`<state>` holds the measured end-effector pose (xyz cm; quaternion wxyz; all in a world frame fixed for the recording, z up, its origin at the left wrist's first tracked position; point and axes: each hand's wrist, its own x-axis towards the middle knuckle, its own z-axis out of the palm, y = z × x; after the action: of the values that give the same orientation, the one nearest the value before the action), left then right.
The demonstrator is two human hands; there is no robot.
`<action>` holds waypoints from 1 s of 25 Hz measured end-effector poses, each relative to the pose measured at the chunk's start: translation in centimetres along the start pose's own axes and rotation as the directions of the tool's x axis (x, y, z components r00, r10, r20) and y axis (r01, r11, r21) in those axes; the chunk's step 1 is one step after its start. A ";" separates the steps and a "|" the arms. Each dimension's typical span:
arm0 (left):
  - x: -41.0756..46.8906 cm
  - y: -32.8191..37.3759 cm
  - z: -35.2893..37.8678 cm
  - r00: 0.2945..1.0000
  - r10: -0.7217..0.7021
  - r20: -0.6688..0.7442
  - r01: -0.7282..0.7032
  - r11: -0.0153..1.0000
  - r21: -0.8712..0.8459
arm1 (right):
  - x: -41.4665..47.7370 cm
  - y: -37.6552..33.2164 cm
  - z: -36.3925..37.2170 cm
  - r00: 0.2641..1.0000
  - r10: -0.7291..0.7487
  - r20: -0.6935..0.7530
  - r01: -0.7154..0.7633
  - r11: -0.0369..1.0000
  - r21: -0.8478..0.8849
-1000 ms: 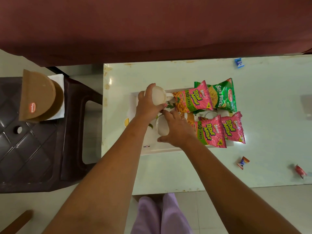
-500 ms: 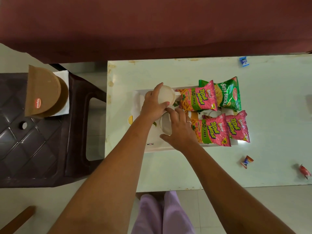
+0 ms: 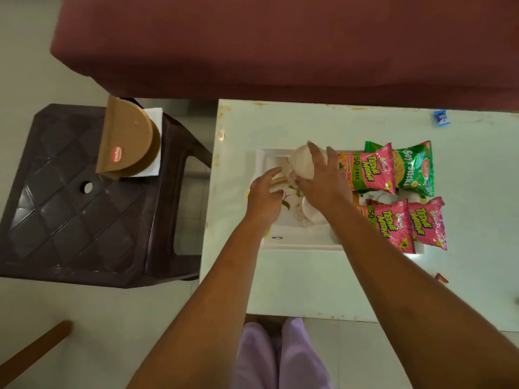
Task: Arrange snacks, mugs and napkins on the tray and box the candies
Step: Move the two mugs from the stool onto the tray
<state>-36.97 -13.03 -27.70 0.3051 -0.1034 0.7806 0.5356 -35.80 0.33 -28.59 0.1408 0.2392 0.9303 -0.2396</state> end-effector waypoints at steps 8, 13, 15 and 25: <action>-0.8 -0.8 -0.6 0.998 -0.052 0.030 0.054 0.996 -0.073 | 0.1 -1.0 0.2 0.999 0.047 0.009 -0.047 0.999 0.000; -0.8 -0.4 -0.1 0.996 -0.055 0.064 0.059 0.996 -0.068 | 0.0 -1.0 -0.1 0.996 0.089 0.000 -0.089 0.996 0.013; -0.9 -0.2 0.0 0.996 -0.049 0.072 0.055 0.995 -0.089 | -0.2 -1.1 -0.1 0.995 0.104 -0.012 -0.103 0.995 0.014; -2.0 0.7 -5.7 0.991 0.003 -0.136 -0.042 0.959 -0.279 | -0.8 -7.3 0.6 0.995 0.083 -0.063 -0.090 0.989 -0.120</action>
<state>-37.82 -18.24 -24.65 0.2281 -0.1726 0.7163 0.6364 -38.76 -5.91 -26.03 0.1385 0.2772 0.9357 -0.1686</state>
